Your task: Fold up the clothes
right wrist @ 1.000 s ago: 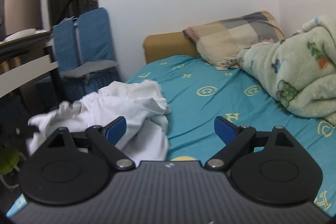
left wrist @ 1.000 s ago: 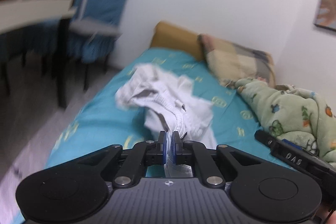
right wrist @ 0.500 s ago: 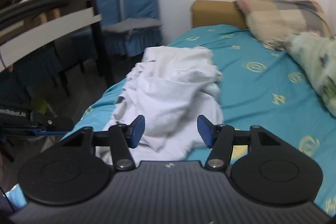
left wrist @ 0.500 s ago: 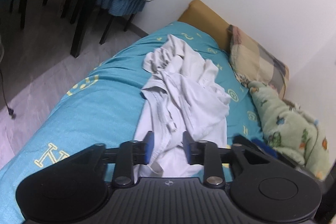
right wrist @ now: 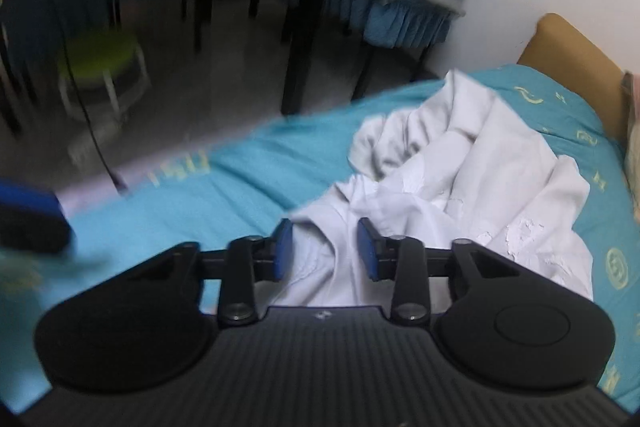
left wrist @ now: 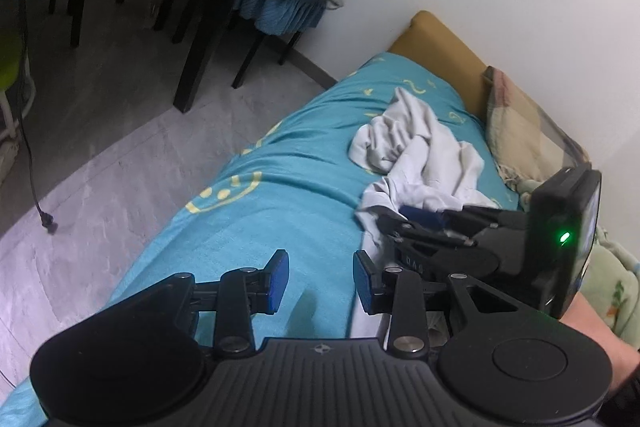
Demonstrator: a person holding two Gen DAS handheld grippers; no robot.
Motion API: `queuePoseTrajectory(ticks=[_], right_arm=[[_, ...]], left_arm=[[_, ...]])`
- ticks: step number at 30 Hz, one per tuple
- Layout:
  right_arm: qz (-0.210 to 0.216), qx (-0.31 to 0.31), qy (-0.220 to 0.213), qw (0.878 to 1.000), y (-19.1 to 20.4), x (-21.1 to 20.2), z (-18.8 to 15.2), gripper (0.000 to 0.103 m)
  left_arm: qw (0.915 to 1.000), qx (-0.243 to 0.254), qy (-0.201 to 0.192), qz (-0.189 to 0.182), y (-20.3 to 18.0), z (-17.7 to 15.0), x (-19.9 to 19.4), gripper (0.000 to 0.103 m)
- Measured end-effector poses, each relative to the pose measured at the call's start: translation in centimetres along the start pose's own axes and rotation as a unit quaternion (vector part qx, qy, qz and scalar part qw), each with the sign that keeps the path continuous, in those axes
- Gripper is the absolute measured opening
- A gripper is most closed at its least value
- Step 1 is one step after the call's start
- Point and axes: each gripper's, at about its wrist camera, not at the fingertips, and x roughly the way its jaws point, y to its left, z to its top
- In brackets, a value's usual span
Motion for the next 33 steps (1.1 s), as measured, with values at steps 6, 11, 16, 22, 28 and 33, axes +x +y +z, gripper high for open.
queuePoseTrajectory(ticks=[6, 11, 16, 22, 28, 33], right_arm=[[-0.073, 0.015, -0.069, 0.995, -0.6, -4.9, -1.1, 0.005], [-0.123, 0.085, -0.152, 0.977, -2.2, -13.3, -2.6, 0.003], [-0.146, 0.158, -0.181, 0.960, -3.6, -20.4, -6.1, 0.003], [-0.146, 0.231, -0.201, 0.941, -2.8, -23.7, -10.8, 0.003], [-0.143, 0.231, -0.240, 0.932, -2.8, -24.7, -11.0, 0.003], [-0.138, 0.243, -0.238, 0.930, -4.5, -24.5, -11.9, 0.004]], left_arm=[[0.9982, 0.028, -0.009, -0.052, -1.2, -0.3, 0.5, 0.036], [0.9907, 0.078, -0.014, -0.111, -3.9, -1.5, -0.1, 0.036], [0.9816, 0.115, 0.021, -0.151, -6.4, -3.7, 0.1, 0.037], [0.9740, 0.180, 0.038, -0.132, -8.8, -6.8, -0.4, 0.045], [0.9552, 0.276, 0.051, -0.095, -12.2, -10.2, 1.0, 0.058], [0.9463, 0.317, 0.056, -0.031, -12.9, -11.7, 1.7, 0.058]])
